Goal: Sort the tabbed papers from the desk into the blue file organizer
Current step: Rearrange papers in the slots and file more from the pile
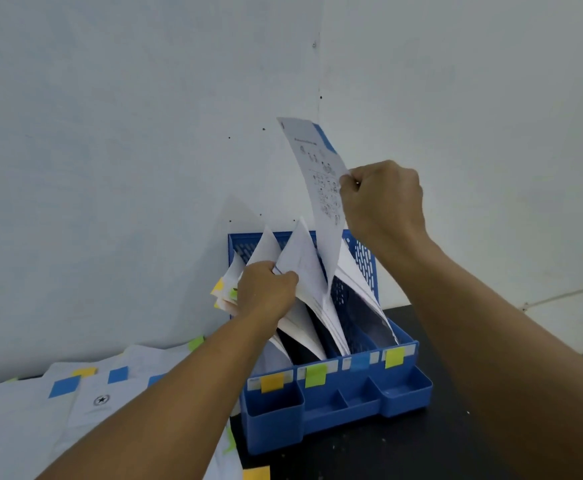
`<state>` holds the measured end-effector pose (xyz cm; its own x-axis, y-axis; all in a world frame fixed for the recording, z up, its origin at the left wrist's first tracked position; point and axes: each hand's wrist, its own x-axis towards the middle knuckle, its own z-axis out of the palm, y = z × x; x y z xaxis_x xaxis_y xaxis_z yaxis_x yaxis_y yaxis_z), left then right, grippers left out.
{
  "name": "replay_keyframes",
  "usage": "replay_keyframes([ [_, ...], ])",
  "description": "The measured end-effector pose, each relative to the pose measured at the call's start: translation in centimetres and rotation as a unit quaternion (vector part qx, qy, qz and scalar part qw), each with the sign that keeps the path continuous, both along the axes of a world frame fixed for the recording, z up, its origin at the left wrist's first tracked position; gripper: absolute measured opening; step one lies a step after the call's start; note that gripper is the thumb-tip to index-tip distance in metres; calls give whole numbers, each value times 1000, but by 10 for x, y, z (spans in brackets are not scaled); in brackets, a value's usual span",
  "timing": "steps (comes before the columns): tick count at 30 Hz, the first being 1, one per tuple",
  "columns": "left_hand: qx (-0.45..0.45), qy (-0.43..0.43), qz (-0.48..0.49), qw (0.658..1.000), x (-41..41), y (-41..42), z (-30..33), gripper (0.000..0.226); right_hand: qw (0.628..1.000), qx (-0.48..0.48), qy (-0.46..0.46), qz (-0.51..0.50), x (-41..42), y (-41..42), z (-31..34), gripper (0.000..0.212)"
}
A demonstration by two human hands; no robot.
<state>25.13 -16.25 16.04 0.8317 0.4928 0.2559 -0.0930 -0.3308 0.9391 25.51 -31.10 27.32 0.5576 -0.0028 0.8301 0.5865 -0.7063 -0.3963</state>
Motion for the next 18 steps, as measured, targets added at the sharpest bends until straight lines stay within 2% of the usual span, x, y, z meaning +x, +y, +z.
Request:
replay_keyframes([
  [6,-8,-56,26,998,-5,-4,9,19,999,-32,-10,7,-3,7,-5,46],
  [11,6,-61,28,998,-5,-8,4,14,998,-29,50,10,9,-1,-41,53],
  [18,31,-55,36,997,-6,-18,0,29,988,-84,129,-8,25,-16,-116,50],
])
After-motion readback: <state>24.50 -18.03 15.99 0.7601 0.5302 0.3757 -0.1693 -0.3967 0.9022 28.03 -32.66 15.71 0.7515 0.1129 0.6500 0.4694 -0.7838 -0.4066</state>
